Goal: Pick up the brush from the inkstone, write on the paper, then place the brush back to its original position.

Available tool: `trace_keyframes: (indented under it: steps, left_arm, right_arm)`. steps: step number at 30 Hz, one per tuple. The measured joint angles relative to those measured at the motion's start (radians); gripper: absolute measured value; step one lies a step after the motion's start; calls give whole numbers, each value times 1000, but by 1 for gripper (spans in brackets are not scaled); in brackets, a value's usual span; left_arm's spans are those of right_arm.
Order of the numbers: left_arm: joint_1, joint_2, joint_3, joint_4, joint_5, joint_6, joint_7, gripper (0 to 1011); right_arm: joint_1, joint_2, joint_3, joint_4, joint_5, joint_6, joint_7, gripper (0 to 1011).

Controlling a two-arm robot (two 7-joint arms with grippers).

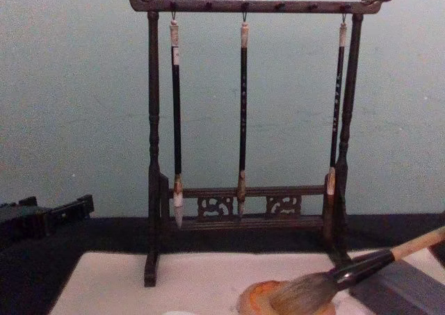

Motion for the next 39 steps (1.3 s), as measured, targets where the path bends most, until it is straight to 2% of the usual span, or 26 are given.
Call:
trace_keyframes:
  steps: [15,22,39]
  left_arm:
    - [0,0,0,0,0,0,0,1002]
    - [0,0,0,0,0,0,0,1002]
    - [0,0,0,0,0,0,0,1002]
  right_arm:
    - [52,-28,-14,82,-1,8,48,1008]
    - [61,-31,-17,90,-6,5,67,1008]
    - [58,-29,-16,86,-9,2,65,1003]
